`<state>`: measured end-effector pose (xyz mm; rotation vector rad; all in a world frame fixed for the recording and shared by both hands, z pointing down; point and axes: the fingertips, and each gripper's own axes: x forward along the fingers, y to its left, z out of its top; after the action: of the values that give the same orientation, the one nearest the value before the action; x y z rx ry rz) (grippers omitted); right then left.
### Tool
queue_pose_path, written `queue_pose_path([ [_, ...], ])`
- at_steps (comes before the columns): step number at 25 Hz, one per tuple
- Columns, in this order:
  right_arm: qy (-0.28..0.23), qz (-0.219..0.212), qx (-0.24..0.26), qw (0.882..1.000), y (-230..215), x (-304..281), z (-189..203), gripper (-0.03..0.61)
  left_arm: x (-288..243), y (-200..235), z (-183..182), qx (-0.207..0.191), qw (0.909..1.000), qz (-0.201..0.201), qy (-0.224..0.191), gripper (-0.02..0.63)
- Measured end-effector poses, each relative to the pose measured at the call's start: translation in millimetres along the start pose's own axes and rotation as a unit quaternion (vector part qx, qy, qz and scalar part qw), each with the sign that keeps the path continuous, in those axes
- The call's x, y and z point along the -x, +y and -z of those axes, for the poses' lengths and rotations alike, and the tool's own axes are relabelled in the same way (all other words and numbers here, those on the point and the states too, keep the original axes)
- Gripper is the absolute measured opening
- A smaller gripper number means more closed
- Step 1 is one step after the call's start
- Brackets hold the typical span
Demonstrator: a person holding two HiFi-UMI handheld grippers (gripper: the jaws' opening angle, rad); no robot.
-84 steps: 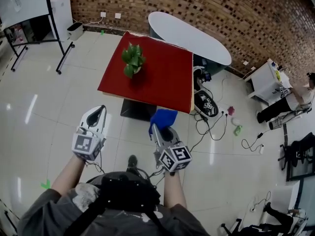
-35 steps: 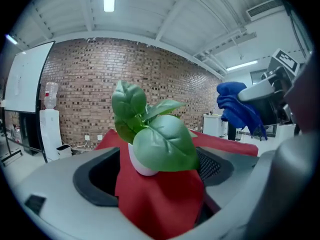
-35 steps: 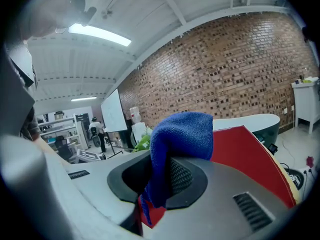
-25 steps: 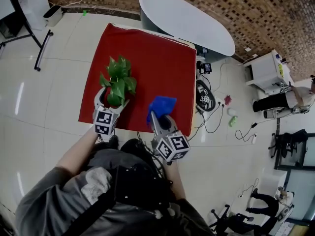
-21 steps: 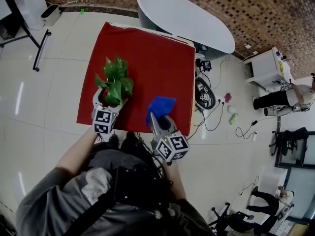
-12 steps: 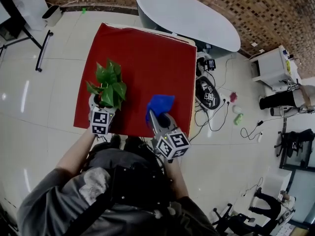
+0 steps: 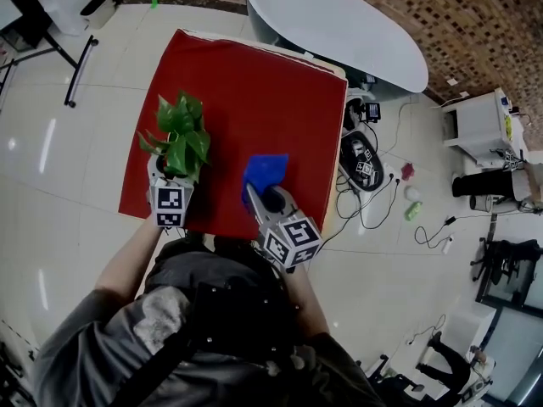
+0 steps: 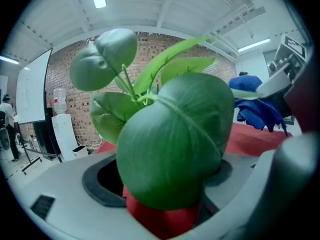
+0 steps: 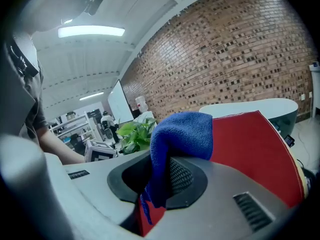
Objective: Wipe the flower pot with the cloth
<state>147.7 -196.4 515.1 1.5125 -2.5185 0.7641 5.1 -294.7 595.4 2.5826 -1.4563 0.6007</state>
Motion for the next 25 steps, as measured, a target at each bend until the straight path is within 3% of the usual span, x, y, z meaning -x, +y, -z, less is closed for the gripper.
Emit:
queue_pose_path([
  [7, 0.022, -0.024, 0.0, 0.999, -3, -15, 12, 0.078, -7, 2, 3, -0.01, 0.9999, -0.004, -0.01, 0.433],
  [12, 0.05, -0.058, -0.013, 0.997, -11, -44, 16, 0.078, -8, 4, 2, -0.03, 0.999, 0.03, -0.017, 0.428],
  [18, 0.064, -0.134, -0.058, 0.987, -17, -94, 2, 0.078, -5, 2, 3, -0.047, 0.9943, 0.094, -0.018, 0.426],
  [23, 0.077, -0.23, -0.067, 0.968, 11, -116, 15, 0.078, 14, -5, 16, -0.064, 0.9863, 0.151, -0.021, 0.426],
  [25, 0.077, -0.247, -0.072, 0.963, 18, -121, 20, 0.078, 19, -7, 20, -0.066, 0.9842, 0.163, -0.022, 0.426],
])
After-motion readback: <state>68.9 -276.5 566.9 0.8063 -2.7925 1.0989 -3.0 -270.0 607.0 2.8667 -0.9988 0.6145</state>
